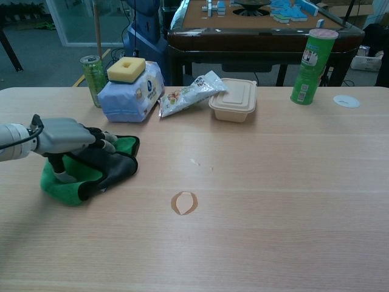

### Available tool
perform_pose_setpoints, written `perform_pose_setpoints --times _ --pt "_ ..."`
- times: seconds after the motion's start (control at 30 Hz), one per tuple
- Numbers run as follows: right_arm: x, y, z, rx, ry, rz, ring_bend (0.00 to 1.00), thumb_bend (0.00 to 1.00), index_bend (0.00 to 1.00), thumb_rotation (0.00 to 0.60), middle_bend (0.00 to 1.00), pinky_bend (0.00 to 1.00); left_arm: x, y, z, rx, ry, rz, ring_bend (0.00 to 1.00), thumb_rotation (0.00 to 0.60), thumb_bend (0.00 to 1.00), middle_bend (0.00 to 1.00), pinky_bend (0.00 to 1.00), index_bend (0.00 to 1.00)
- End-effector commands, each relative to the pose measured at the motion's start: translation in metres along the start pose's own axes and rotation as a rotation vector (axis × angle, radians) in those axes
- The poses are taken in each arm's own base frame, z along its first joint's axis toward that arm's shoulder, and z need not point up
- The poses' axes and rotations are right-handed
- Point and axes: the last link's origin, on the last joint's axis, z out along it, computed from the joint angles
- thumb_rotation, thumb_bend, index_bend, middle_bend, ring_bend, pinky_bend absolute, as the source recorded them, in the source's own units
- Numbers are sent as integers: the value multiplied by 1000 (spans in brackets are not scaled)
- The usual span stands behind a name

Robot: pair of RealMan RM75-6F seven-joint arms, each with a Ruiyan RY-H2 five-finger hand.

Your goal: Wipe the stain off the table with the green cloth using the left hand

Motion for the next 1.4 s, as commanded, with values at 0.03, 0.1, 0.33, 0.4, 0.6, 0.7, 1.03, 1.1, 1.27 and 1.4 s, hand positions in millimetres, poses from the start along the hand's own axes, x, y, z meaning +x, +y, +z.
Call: perform_pose_setpoints --times 0.03,0.1,0.33,0.4,0.6,0.7,1.03,1.1,1.27,1.4 --pt "0 0 0 1 0 0 231 296 400 600 352 198 -3 -1 -1 4 -7 -4 90 600 191 12 220 235" --pt "0 0 0 1 0 0 231 296 400 600 352 197 -5 -2 -2 9 -10 -15 144 600 191 65 268 281" --pt "1 -3 1 8 2 -1 231 296 400 600 352 198 -7 -4 -5 12 5 -63 336 600 193 292 502 466" --pt "1 -3 1 9 4 0 231 296 400 600 352 198 -10 -3 -5 10 0 -76 376 600 192 339 568 500" --pt "3 -4 1 11 8 -2 231 296 400 600 354 197 -7 -1 -7 4 54 -134 539 600 193 526 802 592" --pt "3 -4 0 11 10 -2 231 296 400 600 355 197 -7 -1 -8 -1 60 -145 595 600 192 582 859 615" --pt "4 -5 0 17 19 2 231 296 401 600 355 197 4 6 -19 -34 101 -244 728 600 193 700 988 681" --pt "5 -4 -1 17 20 2 231 296 400 600 355 198 9 9 -22 -42 116 -287 735 600 194 707 996 688" --pt "5 -4 -1 20 22 4 231 296 400 600 355 197 24 20 -28 -79 156 -383 741 600 193 712 999 690" --pt "4 -5 -1 23 20 4 231 296 400 600 355 197 42 37 -31 -124 207 -447 741 600 194 712 999 685"
